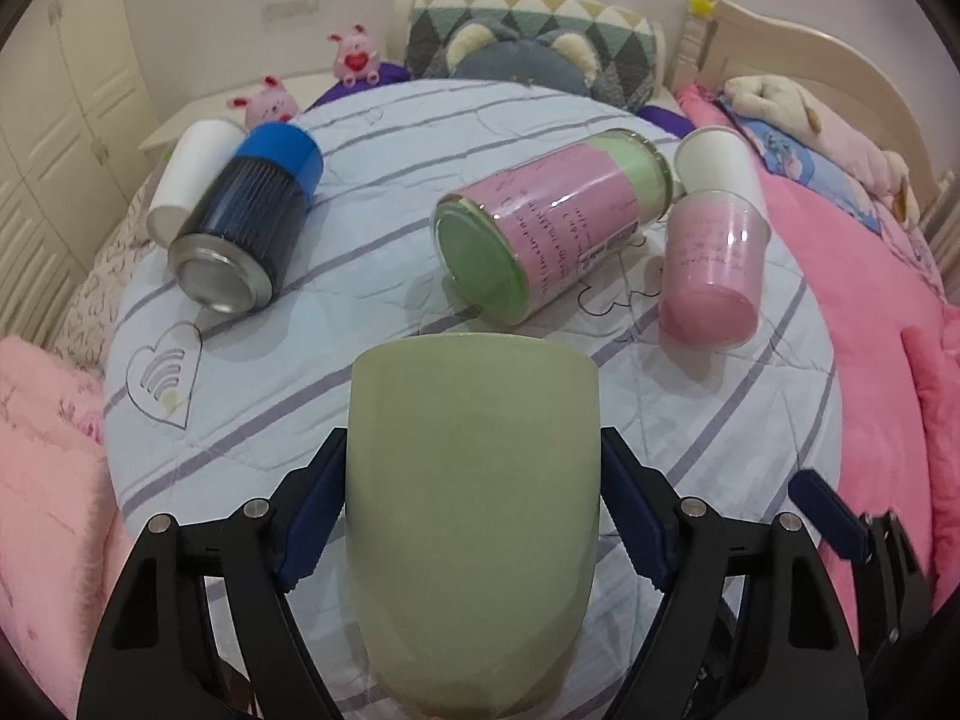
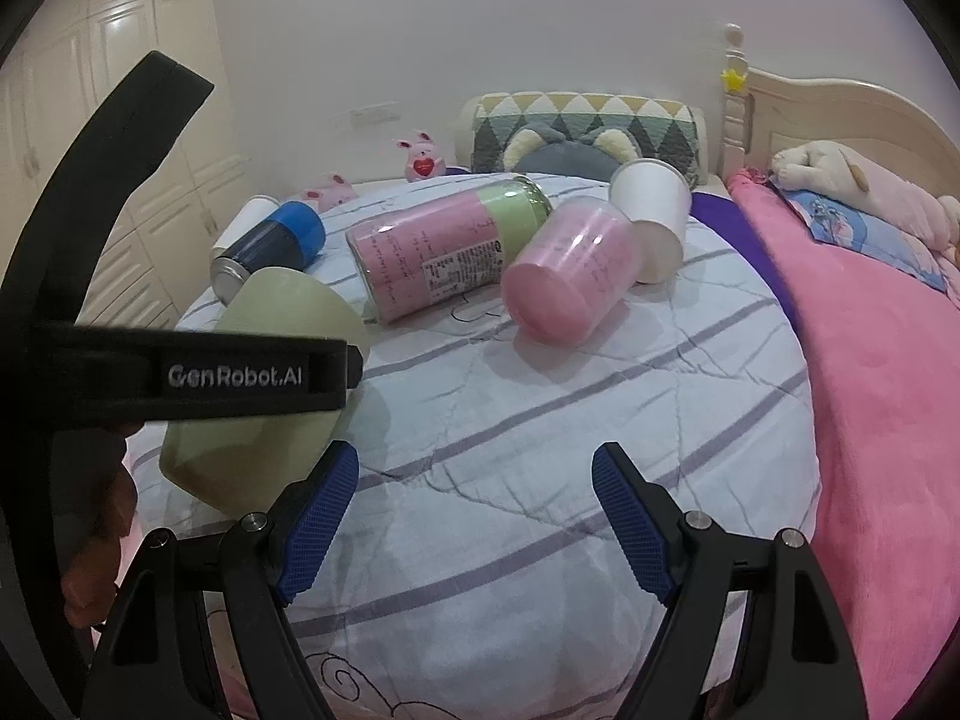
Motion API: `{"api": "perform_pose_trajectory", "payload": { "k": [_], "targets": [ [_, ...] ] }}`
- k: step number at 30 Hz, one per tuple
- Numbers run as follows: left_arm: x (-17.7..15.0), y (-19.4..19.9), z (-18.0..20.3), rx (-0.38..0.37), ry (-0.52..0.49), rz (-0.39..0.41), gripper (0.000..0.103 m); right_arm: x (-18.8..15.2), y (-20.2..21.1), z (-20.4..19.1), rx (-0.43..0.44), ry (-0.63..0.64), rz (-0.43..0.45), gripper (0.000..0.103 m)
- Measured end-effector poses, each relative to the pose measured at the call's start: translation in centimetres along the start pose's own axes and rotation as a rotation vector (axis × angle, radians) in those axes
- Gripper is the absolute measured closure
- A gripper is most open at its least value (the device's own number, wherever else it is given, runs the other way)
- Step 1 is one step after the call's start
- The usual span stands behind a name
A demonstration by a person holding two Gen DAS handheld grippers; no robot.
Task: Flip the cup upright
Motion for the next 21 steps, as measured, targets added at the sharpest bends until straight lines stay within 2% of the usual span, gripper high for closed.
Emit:
{"api": "perform_pose_trajectory", "payload": {
  "k": [3, 9, 15, 19, 21],
  "targets": [
    [0.0, 0.8, 0.3, 0.005, -0.029, 0.044, 0.022, 0.3, -0.1, -0.1, 0.001, 0.010, 0.001, 0.021],
    [0.6, 2.8, 0.4, 0.034, -0.079, 0.194, 0.022, 0.7, -0.2, -0.5, 0.016, 0.029, 0.006, 0.021],
    [1.2, 3.8, 0.3, 0.013, -0.096, 0.303, 0.022, 1.1, -0.2, -1.3, 0.010, 0.050, 0.015, 0.021],
    [1.1, 4.4, 0.6, 0.014, -0.124, 0.359, 0.022, 1.2, -0.4, -1.8, 0.002, 0.070, 0.018, 0.021],
    [0.7, 4.2, 0.5, 0.018, -0.143, 0.357, 0.022, 1.2, -0.6, -2.2, 0.005, 0.076, 0.014, 0.021]
  ]
}}
Point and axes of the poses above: each gripper's, at about its wrist camera, not at the fingertips, and y roughly against the way its jaws point, z to its right, x to its top, the point moved 8 cm from there along -y, roughly the way its jaws point, and after that the axes turned 14 degrees about -z, right-handed, at the moved point
